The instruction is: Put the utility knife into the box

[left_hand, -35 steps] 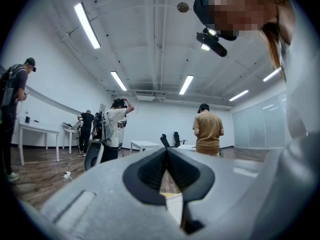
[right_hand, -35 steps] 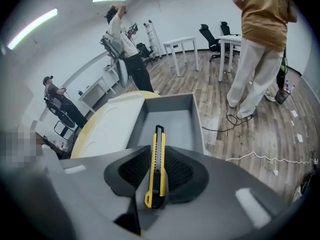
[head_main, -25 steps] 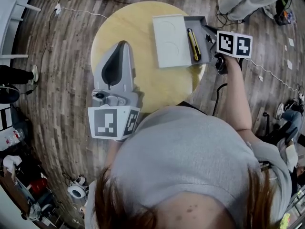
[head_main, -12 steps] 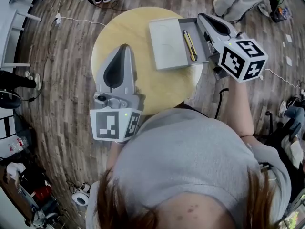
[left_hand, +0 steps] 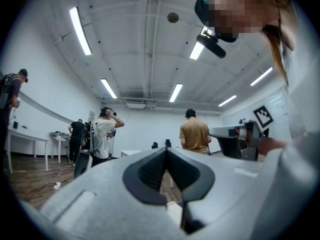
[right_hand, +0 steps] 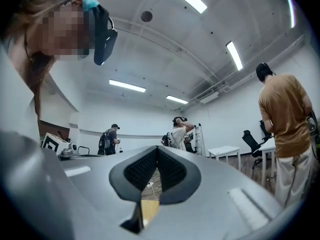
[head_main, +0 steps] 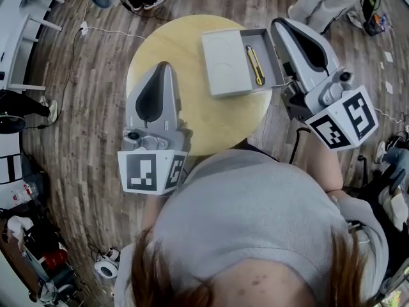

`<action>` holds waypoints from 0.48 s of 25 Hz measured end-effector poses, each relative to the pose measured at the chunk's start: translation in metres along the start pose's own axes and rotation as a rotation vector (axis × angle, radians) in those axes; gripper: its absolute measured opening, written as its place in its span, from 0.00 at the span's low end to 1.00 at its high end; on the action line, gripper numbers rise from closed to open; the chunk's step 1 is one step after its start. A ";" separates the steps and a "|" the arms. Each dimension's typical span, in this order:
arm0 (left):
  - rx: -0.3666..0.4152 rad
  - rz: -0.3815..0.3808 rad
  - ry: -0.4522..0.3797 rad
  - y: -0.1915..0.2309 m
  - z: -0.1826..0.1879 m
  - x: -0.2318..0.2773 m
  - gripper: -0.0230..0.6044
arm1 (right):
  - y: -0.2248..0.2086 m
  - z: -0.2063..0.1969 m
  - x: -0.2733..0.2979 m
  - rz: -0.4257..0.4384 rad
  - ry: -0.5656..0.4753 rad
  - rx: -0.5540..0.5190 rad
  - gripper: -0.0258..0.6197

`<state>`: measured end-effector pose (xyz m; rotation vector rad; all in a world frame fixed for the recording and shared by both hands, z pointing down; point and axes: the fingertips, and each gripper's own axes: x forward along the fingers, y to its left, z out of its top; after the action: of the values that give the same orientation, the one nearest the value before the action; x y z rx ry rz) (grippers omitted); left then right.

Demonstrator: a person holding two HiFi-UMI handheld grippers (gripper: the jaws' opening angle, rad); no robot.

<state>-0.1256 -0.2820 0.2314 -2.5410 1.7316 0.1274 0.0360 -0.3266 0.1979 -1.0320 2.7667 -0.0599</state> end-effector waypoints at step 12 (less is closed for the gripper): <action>0.019 0.070 -0.003 -0.015 -0.007 -0.030 0.04 | 0.019 -0.002 -0.038 0.070 -0.059 -0.012 0.04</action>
<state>-0.1224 -0.2495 0.2420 -2.4667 1.8123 0.1184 0.0512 -0.2878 0.2043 -0.9242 2.7501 -0.0036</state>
